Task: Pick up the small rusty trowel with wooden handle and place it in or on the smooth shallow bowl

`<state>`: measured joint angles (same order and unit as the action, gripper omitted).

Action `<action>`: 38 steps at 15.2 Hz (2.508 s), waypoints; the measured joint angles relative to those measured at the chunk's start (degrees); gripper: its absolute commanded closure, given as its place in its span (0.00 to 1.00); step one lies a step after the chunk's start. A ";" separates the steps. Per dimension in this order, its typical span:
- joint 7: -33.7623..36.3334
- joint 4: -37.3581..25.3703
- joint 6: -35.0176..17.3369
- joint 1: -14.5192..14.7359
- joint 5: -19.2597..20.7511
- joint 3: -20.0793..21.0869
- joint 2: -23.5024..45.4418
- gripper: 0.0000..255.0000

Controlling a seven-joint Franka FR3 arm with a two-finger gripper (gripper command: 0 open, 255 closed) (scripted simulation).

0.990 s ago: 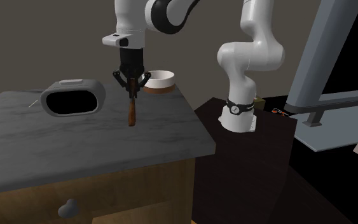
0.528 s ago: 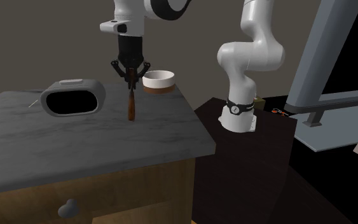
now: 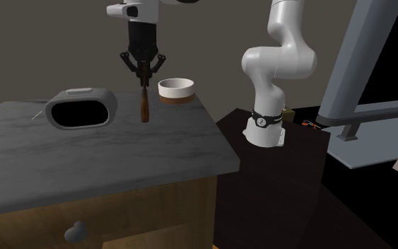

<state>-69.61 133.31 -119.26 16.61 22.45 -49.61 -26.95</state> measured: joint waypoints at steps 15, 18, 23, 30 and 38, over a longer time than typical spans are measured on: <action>-12.50 6.57 8.30 -17.46 11.81 -2.51 -17.96 1.00; -16.17 6.15 10.24 -20.45 13.53 -3.78 -20.37 1.00; -22.56 4.74 12.45 -24.42 16.35 -7.05 -23.13 1.00; -23.77 6.61 8.88 -24.49 19.00 -11.37 -22.64 1.00; -23.11 9.64 3.85 -23.74 21.70 -15.57 -21.50 1.00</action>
<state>-92.72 142.95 -115.41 -7.14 44.15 -65.18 -48.44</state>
